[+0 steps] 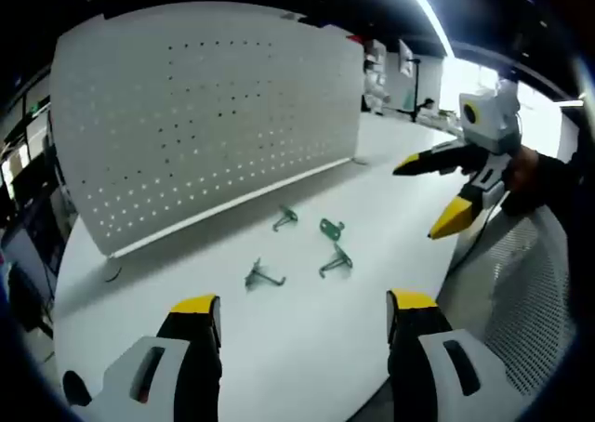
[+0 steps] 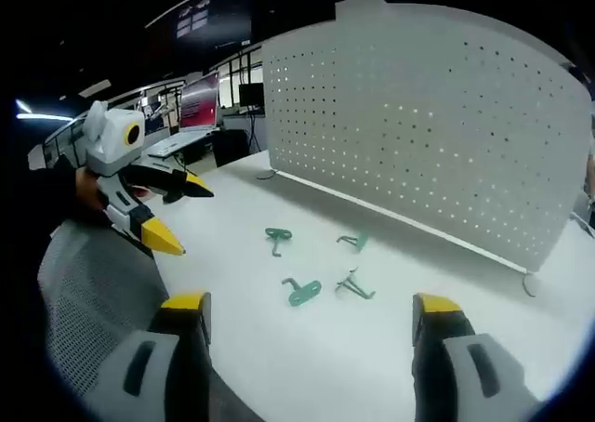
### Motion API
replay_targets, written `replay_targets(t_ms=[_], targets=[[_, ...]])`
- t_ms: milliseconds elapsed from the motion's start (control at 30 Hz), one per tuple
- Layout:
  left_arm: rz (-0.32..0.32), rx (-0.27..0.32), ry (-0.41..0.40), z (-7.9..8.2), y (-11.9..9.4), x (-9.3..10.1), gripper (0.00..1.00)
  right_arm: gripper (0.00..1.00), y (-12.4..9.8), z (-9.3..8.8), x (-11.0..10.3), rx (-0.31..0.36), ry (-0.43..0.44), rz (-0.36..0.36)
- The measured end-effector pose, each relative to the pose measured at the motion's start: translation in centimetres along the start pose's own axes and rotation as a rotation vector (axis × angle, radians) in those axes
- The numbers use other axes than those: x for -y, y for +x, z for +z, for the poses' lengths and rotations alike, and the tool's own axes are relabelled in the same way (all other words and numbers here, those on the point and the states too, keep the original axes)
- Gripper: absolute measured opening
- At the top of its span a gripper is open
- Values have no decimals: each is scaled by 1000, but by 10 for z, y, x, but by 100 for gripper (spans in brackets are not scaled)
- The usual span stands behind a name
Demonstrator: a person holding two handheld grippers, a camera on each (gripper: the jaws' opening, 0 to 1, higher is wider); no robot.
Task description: Insert the hook assembly into the mounting plate slot until the hook locks in place.
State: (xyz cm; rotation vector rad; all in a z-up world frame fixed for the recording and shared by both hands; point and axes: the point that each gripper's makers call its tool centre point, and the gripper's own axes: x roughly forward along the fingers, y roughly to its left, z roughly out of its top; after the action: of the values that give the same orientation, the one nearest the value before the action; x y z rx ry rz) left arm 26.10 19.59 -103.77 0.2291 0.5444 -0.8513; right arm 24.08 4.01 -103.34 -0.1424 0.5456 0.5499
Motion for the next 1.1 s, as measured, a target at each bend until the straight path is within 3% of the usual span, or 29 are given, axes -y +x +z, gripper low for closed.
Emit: replay_targets(t_ms=[1100], targets=[[-28, -11, 34, -1, 2, 7, 72, 85, 0, -5, 5, -18, 10, -20]])
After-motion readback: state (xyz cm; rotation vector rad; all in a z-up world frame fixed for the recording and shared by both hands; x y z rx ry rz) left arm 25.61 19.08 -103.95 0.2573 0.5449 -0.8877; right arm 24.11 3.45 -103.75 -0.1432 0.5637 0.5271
